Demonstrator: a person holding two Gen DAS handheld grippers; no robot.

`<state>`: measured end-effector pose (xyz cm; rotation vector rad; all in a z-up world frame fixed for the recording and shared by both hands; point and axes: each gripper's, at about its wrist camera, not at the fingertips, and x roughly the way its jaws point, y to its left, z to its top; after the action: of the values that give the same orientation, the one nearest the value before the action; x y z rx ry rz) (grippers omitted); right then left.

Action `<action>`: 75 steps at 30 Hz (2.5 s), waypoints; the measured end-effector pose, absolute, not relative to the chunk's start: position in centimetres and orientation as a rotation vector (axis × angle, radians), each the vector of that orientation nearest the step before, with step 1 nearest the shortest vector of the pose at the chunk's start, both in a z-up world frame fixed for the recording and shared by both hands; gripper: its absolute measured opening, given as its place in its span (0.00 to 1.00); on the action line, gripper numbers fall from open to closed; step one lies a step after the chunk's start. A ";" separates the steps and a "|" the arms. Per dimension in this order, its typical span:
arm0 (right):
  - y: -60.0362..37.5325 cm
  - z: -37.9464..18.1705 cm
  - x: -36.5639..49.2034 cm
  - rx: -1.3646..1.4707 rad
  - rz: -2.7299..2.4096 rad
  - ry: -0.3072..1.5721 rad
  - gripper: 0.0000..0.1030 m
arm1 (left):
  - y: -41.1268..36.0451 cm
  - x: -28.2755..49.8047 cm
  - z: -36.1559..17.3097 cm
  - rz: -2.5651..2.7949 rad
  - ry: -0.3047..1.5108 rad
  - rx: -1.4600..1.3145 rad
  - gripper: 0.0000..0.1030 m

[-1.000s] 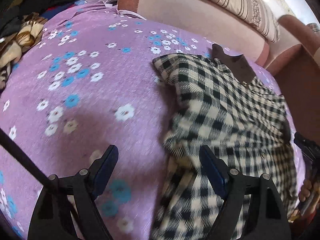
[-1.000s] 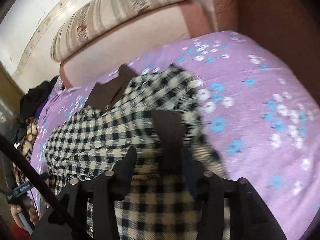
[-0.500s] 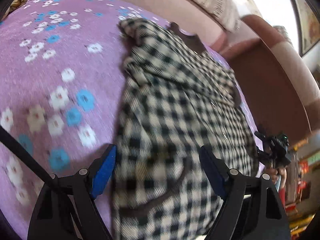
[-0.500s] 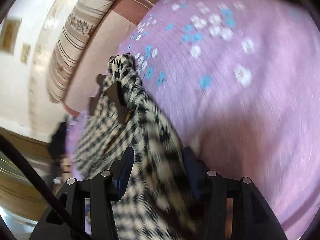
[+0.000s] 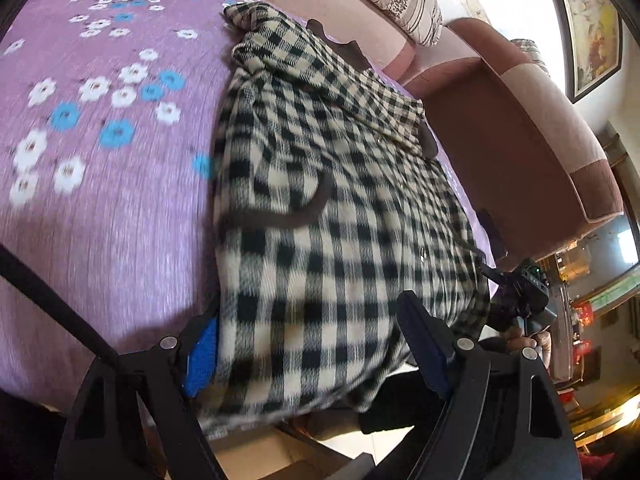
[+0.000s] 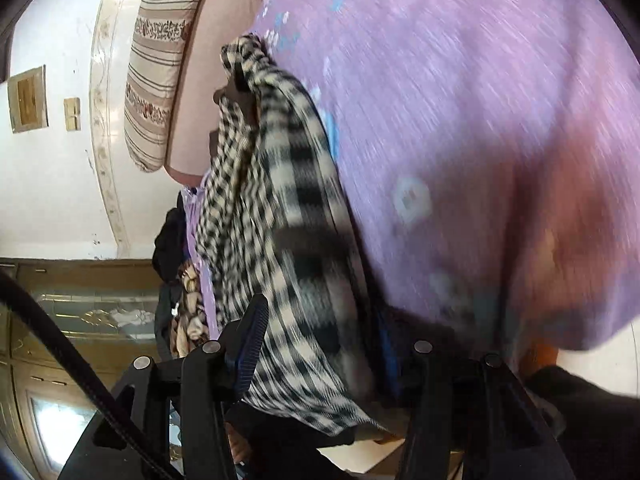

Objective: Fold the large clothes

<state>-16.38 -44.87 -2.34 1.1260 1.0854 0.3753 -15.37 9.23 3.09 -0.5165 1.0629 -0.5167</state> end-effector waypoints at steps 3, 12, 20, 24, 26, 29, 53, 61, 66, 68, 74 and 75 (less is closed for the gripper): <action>-44.6 -2.5 -17.9 1.102 0.356 1.100 0.53 | 8.9 -16.4 3.0 -0.512 1.065 -0.481 0.78; -41.0 -2.3 -19.8 0.832 0.247 1.221 0.53 | 8.2 -18.0 3.0 -0.481 1.061 -0.401 0.78; -38.3 -1.9 -20.1 0.648 0.211 1.265 0.18 | 8.4 -18.4 3.0 -0.346 1.106 -0.254 0.08; -36.9 0.0 -20.2 0.518 0.249 1.261 0.12 | 11.3 -18.4 3.6 -0.382 1.119 -0.415 0.06; -36.6 1.4 -20.1 0.487 0.287 1.247 0.12 | 11.3 -18.4 4.4 -0.396 1.107 -0.421 0.06; -36.1 3.1 -19.6 0.469 0.335 1.219 0.11 | 10.9 -18.4 5.5 -0.420 1.097 -0.424 0.06; -37.9 8.0 9.1 0.471 0.064 0.868 0.51 | 13.9 12.2 8.6 -0.197 1.000 -0.775 0.45; -38.9 8.5 7.0 0.488 0.057 0.796 0.53 | 14.3 9.9 10.9 -0.206 0.915 -0.674 0.70; -35.5 8.7 6.9 0.444 0.113 0.816 0.53 | 11.6 8.9 11.7 -0.212 0.884 -0.463 0.70; -33.6 8.8 7.1 0.415 0.139 0.832 0.53 | 9.7 8.8 12.1 -0.247 0.872 -0.350 0.70; -29.9 8.7 7.5 0.362 0.205 0.856 0.53 | 3.8 7.9 12.0 -0.356 0.831 -0.028 0.70; -29.6 8.5 7.6 0.349 0.209 0.858 0.53 | 3.1 8.1 11.7 -0.341 0.830 0.020 0.70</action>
<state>7.56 -29.62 8.54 0.3489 0.8584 0.2085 8.08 3.06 11.68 0.0196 0.8305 -0.3412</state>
